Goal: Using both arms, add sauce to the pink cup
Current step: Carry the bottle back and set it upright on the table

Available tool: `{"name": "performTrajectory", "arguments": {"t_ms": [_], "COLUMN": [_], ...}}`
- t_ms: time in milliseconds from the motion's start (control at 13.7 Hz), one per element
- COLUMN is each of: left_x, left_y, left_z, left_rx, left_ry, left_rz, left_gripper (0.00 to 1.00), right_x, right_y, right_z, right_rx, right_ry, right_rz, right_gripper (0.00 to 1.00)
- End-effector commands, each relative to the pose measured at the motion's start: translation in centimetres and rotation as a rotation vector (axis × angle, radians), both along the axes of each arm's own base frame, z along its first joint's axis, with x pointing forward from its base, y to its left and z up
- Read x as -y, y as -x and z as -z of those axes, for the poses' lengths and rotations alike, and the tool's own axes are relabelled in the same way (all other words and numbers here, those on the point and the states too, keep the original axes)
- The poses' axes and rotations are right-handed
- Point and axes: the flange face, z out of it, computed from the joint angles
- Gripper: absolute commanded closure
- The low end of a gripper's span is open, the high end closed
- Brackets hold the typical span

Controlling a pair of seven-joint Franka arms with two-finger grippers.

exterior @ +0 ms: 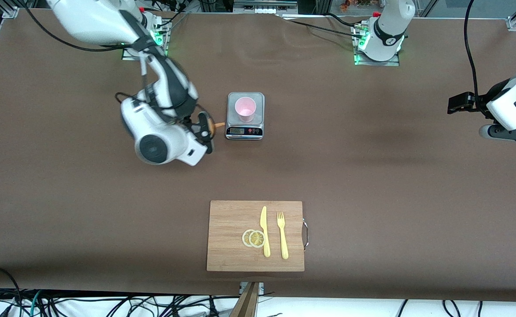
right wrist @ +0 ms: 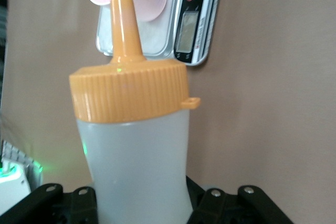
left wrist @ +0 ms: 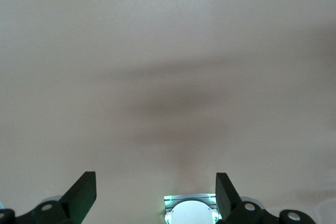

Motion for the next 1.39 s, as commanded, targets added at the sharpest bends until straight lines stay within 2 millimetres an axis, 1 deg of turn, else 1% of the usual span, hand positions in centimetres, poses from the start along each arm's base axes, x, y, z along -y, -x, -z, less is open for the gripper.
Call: {"name": "performTrajectory", "arguments": {"t_ms": [0, 73, 220, 366, 439, 513, 586, 659, 806, 879, 1025, 1172, 1318], "left_x": [-0.2, -0.2, -0.2, -0.3, -0.2, -0.2, -0.2, -0.2, -0.2, -0.2, -0.1, -0.2, -0.2], "left_y": [0.2, 0.2, 0.2, 0.2, 0.2, 0.2, 0.2, 0.2, 0.2, 0.2, 0.2, 0.2, 0.2], "left_z": [-0.4, -0.4, -0.4, -0.4, -0.4, -0.4, -0.4, -0.4, -0.5, -0.4, -0.5, -0.5, -0.5], "left_rx": [-0.002, -0.002, -0.002, -0.002, -0.002, -0.002, -0.002, -0.002, 0.0, -0.002, 0.0, 0.0, 0.0], "left_ry": [-0.021, -0.021, -0.021, -0.021, -0.021, -0.021, -0.021, -0.021, -0.021, -0.021, -0.021, -0.021, -0.022], "left_rz": [0.029, 0.029, 0.029, 0.028, 0.029, 0.029, 0.029, 0.029, 0.029, 0.029, 0.031, 0.029, 0.029], "left_gripper": [0.0, 0.0, 0.0, 0.0, 0.0, 0.0, 0.0, 0.0, 0.0, 0.0, 0.0, 0.0, 0.0], "right_x": [6.9, 9.9, 14.9, 19.6, 21.7, 23.5, 25.2, 26.7, 29.1, 30.4, 31.9, 33.8, 33.8], "right_y": [-2.8, -3.7, -4.2, -4.3, -4.2, -4.0, -3.6, -2.9, -1.9, -1.5, -0.6, 0.3, 1.0], "right_z": [-0.9, -0.7, 1.1, 4.0, 5.9, 7.8, 9.1, 10.6, 12.6, 13.3, 14.4, 16.2, 17.6], "right_rx": [-0.018, -0.02, -0.037, -0.046, -0.056, -0.056, -0.053, -0.053, -0.055, -0.052, -0.048, -0.03, -0.033], "right_ry": [-0.222, -0.301, -0.449, -0.601, -0.691, -0.779, -0.855, -0.913, -1.021, -1.043, -1.086, -1.104, -1.138], "right_rz": [0.072, 0.108, 0.175, 0.211, 0.245, 0.277, 0.31, 0.349, 0.418, 0.433, 0.421, 0.42, 0.399], "right_gripper": [1.0, 1.0, 1.0, 1.0, 1.0, 1.0, 1.0, 1.0, 1.0, 1.0, 1.0, 1.0, 1.0]}}
